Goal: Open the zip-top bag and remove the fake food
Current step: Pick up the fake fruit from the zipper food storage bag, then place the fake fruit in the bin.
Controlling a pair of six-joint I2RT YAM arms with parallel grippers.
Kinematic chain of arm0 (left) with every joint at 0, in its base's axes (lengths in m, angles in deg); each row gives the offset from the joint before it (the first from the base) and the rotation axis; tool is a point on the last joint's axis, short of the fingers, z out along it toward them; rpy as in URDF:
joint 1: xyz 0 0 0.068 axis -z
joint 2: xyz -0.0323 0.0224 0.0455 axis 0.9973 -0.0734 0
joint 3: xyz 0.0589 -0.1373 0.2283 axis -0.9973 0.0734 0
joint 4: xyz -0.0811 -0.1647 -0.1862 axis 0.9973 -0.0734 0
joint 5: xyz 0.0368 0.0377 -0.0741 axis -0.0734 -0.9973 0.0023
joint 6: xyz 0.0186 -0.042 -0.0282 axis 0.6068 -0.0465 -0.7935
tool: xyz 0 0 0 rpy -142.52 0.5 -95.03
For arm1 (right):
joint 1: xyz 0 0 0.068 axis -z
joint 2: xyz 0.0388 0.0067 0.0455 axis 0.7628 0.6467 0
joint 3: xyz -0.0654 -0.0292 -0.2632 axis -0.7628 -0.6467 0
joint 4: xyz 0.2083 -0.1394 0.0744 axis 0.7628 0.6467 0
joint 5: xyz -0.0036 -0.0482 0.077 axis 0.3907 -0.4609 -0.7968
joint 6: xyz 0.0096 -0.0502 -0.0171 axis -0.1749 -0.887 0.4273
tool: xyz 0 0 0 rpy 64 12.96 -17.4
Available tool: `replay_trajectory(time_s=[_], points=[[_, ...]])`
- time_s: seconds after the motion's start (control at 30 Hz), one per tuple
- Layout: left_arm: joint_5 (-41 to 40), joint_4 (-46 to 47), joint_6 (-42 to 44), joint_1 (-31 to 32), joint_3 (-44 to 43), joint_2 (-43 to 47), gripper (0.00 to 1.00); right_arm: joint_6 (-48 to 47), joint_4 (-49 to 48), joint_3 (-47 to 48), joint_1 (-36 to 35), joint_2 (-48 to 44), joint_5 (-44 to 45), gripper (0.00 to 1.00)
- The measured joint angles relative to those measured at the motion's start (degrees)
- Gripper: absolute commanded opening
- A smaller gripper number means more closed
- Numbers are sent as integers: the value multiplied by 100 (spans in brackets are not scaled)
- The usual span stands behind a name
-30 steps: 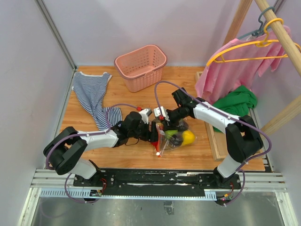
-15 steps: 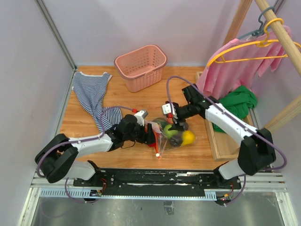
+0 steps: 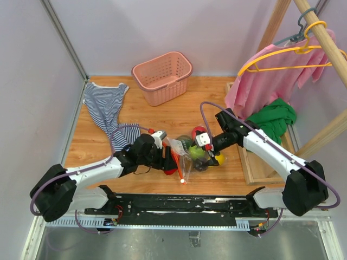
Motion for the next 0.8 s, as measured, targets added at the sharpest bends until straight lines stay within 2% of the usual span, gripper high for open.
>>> replay_trajectory(time_s=[0.53,0.8], points=[[280,-1569,-579,0,380,1403,28,-131,-46,-210,0,-55,-87,97],[-28,-2420,-955,0,352,2238,26,-138,-70,-212,0,-68,-83,98]])
